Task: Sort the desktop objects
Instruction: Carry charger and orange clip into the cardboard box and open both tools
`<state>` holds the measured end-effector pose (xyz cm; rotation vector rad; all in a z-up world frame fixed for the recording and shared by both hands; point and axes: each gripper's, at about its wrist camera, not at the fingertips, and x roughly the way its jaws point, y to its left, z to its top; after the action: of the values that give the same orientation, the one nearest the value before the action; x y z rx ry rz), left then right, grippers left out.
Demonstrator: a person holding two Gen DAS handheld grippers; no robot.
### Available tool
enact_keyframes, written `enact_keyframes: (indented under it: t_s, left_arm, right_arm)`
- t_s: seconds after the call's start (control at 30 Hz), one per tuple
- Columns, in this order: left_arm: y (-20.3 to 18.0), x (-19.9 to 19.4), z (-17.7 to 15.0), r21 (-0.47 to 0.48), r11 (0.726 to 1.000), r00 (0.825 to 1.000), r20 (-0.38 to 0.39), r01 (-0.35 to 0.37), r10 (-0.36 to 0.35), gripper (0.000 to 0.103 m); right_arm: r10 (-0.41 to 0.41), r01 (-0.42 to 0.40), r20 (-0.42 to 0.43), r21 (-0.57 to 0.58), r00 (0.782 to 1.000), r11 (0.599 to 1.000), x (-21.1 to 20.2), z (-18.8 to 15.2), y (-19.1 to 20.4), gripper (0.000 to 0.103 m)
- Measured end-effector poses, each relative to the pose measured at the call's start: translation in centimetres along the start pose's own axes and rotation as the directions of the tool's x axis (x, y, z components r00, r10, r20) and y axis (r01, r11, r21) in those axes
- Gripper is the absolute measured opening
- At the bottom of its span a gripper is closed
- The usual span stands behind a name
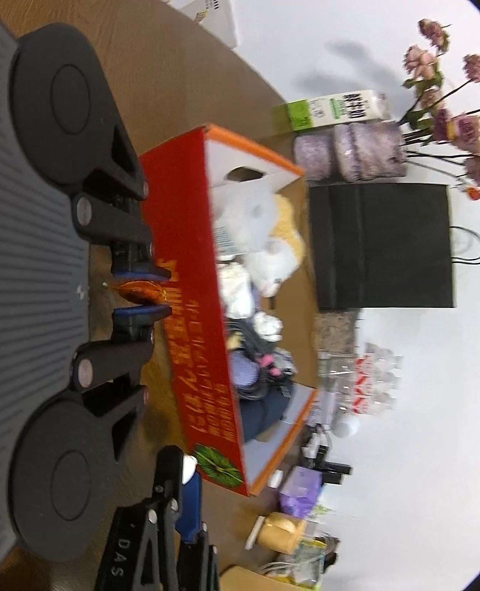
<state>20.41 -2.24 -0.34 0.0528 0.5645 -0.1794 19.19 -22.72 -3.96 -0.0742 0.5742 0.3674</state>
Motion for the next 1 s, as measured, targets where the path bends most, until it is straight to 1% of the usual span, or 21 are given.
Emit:
enact_keyframes:
  t_s: [0.17,0.3,0.43,0.53,0.73,0.9,1.0]
  left_arm:
    - [0.2,-2.0,2.0,-0.011,1.000,0.997,0.072,0.015,-0.015,0.014]
    - [0.2,-3.2,4.0,-0.020,1.000,0.989,0.143,0.024,-0.021,0.014]
    - [0.1,-3.6,5.9,-0.029,0.999,0.980,0.199,0.022,-0.016,0.014]
    - [0.1,-3.2,6.9,-0.036,0.999,0.975,0.222,0.020,-0.012,0.014]
    - [0.4,-0.6,8.0,-0.071,0.997,0.974,0.226,0.021,-0.004,0.014]
    - [0.8,2.3,8.0,-0.080,0.997,0.978,0.210,0.008,0.010,0.014]
    - [0.9,4.1,7.6,-0.081,0.997,0.981,0.195,0.002,0.014,0.014]
  right_arm:
    - [0.003,-0.003,0.051,-0.001,0.999,1.000,-1.1,1.3,0.2,0.027]
    - [0.004,-0.004,0.101,-0.004,0.995,1.000,-1.8,2.7,0.3,0.027]
    - [0.004,-0.002,0.146,-0.009,0.989,1.000,-1.9,4.5,0.4,0.027]
    - [0.002,-0.001,0.171,-0.008,0.985,1.000,-1.3,5.9,0.3,0.027]
    - [-0.005,0.002,0.191,0.018,0.982,1.000,1.0,8.3,0.1,0.027]
    - [-0.012,0.008,0.190,0.024,0.982,1.000,3.7,9.4,-0.1,0.027]
    - [-0.011,0.005,0.180,0.034,0.984,0.999,5.4,9.5,-0.3,0.027]
